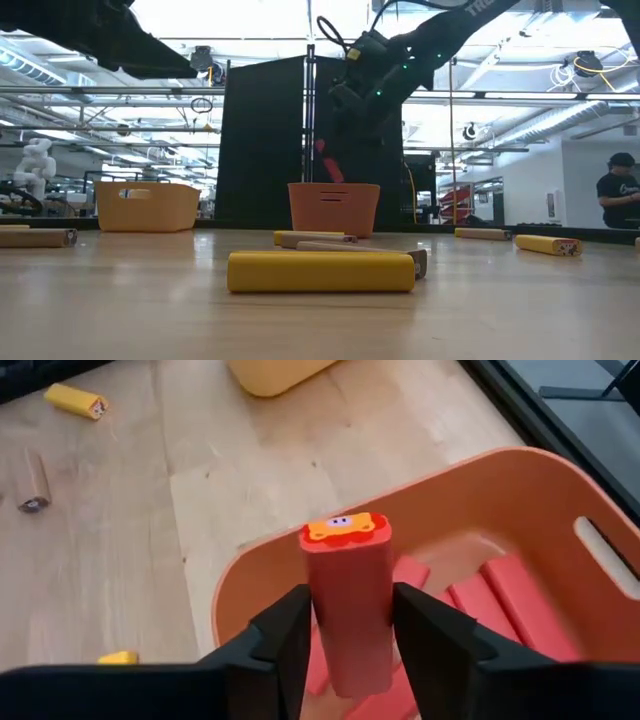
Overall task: Sort blocks
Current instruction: Put the orange block into the orange bin, then put the yellow block into the yellow bin
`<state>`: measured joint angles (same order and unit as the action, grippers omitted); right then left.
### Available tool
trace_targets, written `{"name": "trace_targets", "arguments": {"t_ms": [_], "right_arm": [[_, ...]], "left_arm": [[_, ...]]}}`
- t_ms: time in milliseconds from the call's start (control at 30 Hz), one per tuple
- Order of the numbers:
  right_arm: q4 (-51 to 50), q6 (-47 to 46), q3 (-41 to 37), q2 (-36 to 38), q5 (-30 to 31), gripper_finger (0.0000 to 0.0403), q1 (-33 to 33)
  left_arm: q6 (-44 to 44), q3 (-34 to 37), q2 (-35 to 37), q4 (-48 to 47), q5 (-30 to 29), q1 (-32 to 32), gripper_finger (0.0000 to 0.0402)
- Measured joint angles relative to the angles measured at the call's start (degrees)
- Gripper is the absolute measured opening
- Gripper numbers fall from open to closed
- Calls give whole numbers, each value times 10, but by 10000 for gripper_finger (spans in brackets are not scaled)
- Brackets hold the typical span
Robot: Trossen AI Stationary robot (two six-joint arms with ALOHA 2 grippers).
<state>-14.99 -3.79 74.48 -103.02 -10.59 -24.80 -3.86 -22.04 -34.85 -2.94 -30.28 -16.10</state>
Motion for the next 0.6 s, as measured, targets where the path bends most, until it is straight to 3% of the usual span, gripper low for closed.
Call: {"name": "trace_targets", "arguments": {"t_ms": [367,600], "right_arm": [[-21,-7,8,2,0,143,-1],[-342,-28,165,2,-1,143,18]], "left_arm": [[5,0,0,-7,0,0,244],[6,0,0,-26,0,0,244]]}}
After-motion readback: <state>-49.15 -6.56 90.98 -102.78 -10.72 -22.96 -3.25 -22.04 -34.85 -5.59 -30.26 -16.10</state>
